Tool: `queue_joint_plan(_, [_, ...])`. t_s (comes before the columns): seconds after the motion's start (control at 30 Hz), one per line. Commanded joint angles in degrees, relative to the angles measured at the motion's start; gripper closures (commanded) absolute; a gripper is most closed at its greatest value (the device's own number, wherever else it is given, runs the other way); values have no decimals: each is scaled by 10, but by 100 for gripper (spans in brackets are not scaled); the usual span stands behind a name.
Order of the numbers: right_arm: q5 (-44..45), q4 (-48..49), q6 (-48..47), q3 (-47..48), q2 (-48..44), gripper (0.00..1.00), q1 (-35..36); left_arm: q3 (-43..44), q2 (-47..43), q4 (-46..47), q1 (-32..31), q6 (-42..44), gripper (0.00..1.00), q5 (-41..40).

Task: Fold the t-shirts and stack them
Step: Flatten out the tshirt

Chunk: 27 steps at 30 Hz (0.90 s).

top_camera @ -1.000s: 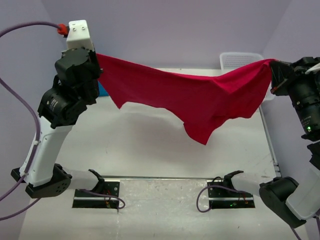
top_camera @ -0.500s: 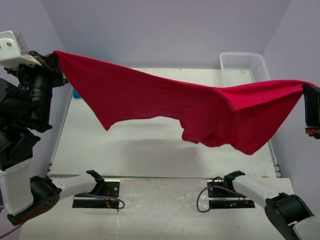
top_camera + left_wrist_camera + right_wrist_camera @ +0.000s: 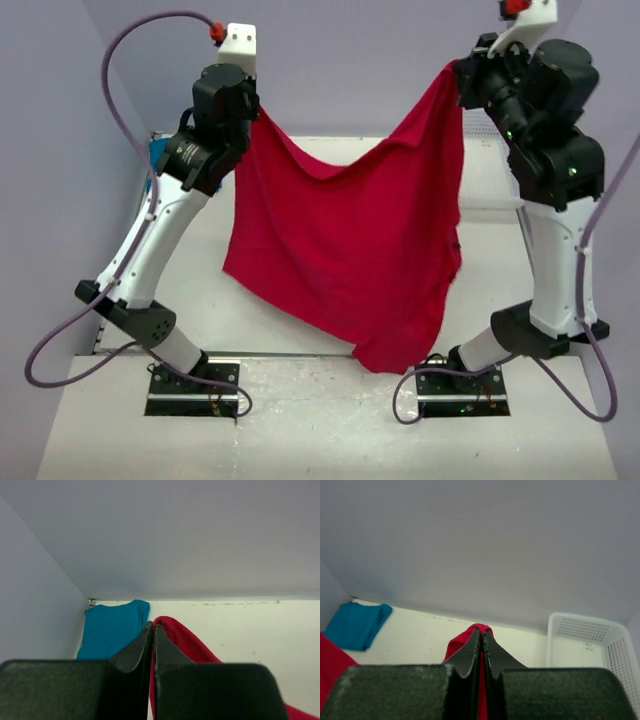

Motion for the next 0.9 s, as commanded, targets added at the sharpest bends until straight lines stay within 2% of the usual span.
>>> queue_joint_plan(0.0, [-1, 62, -38, 32, 15, 100, -29, 103, 44, 80, 54, 52, 100, 41])
queue_joint_plan(0.13, [-16, 63, -48, 63, 54, 100, -57, 156, 92, 85, 96, 68, 100, 71])
queue_joint_plan(0.3, [-17, 73, -63, 84, 91, 100, -74, 151, 119, 99, 174, 57, 100, 124])
queue_joint_plan(0.43, [-16, 58, -68, 85, 83, 100, -74, 131, 110, 92, 188, 51, 100, 134])
queue_joint_plan(0.53, [-11, 37, -66, 68, 44, 100, -70, 104, 75, 79, 188, 31, 100, 154])
queue_joint_plan(0.67, [53, 56, -98, -39, -65, 100, -28, 47, -27, 75, 187, 16, 100, 162])
queue_joint_plan(0.77, [90, 27, -105, -16, -114, 100, 14, 19, -90, 62, 186, 14, 100, 181])
queue_joint_plan(0.87, [132, 13, -123, 3, -154, 100, 89, 8, -146, 50, 186, 11, 100, 193])
